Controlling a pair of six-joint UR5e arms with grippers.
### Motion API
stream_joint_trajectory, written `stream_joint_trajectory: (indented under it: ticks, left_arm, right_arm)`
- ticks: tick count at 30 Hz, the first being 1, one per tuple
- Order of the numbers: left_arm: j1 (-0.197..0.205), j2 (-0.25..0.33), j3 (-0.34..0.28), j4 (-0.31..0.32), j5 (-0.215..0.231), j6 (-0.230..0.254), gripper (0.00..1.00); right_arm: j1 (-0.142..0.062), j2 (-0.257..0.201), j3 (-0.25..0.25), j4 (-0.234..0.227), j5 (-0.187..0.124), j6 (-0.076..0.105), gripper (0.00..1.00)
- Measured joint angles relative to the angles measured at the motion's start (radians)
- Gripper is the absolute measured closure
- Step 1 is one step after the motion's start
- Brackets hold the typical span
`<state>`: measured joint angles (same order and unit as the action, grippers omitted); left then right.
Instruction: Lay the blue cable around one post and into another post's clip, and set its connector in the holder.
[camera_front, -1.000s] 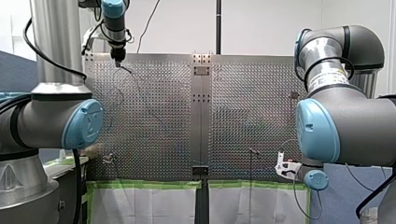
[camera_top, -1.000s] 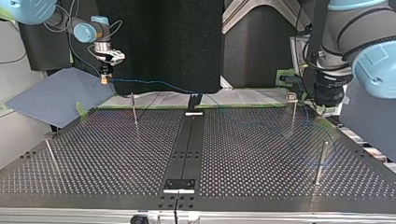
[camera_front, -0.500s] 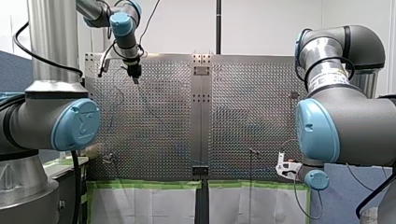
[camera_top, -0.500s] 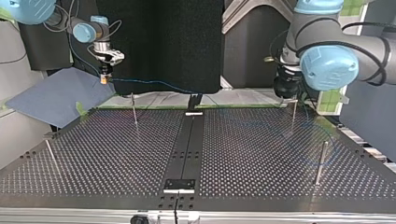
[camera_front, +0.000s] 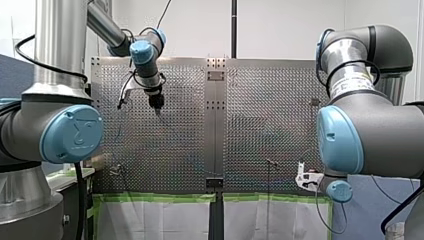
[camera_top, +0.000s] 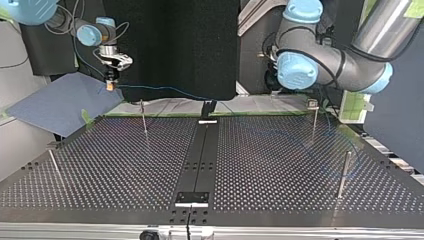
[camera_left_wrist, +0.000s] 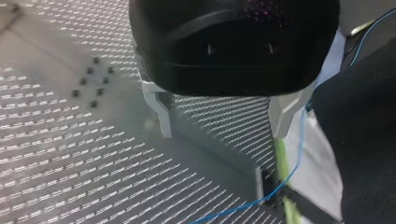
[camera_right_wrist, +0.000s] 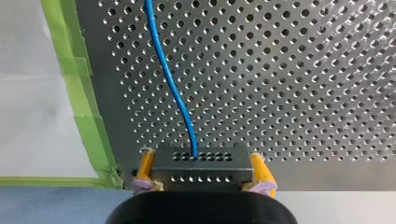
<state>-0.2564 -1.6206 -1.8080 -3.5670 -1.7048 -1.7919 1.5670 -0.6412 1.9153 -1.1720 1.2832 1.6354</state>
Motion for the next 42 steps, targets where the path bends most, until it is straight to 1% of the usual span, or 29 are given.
stream_joint_trajectory:
  ticks: [5, 8, 11, 14, 18, 23, 28, 35, 42]
  left_arm:
    - [-0.048, -0.048, -0.048, 0.047, 0.047, -0.045, 0.0]
    - [-0.071, -0.071, -0.064, 0.07, 0.07, -0.068, 0.0]
    - [-0.093, -0.093, -0.07, 0.093, 0.084, -0.089, 0.0]
    - [-0.115, -0.115, -0.072, 0.115, 0.089, -0.112, 0.0]
    - [-0.144, -0.144, -0.08, 0.144, 0.082, -0.13, 0.0]
    - [-0.186, -0.186, -0.117, 0.186, 0.053, -0.114, 0.0]
    - [-0.236, -0.236, -0.142, 0.235, 0.042, -0.116, 0.0]
    - [-0.3, -0.3, -0.144, 0.3, 0.04, -0.143, 0.0]
    - [-0.354, -0.354, -0.122, 0.353, 0.047, -0.152, 0.0]
  right_arm:
    - [0.002, -0.014, 0.0, 0.01, 0.001, -0.005, 1.0]
    - [0.003, -0.016, 0.0, 0.012, 0.0, -0.006, 1.0]
    - [0.003, -0.016, 0.0, 0.015, 0.0, -0.006, 1.0]
    - [0.003, -0.016, 0.0, 0.018, 0.0, -0.007, 1.0]
    - [0.003, -0.016, 0.0, 0.021, 0.001, -0.01, 1.0]
    - [0.003, -0.016, 0.0, 0.023, 0.001, -0.012, 1.0]
    - [0.003, -0.016, 0.0, 0.023, 0.001, -0.014, 1.0]
    - [0.003, -0.016, 0.0, 0.025, 0.001, -0.017, 1.0]
    - [0.006, -0.016, 0.0, 0.026, 0.001, -0.019, 1.0]
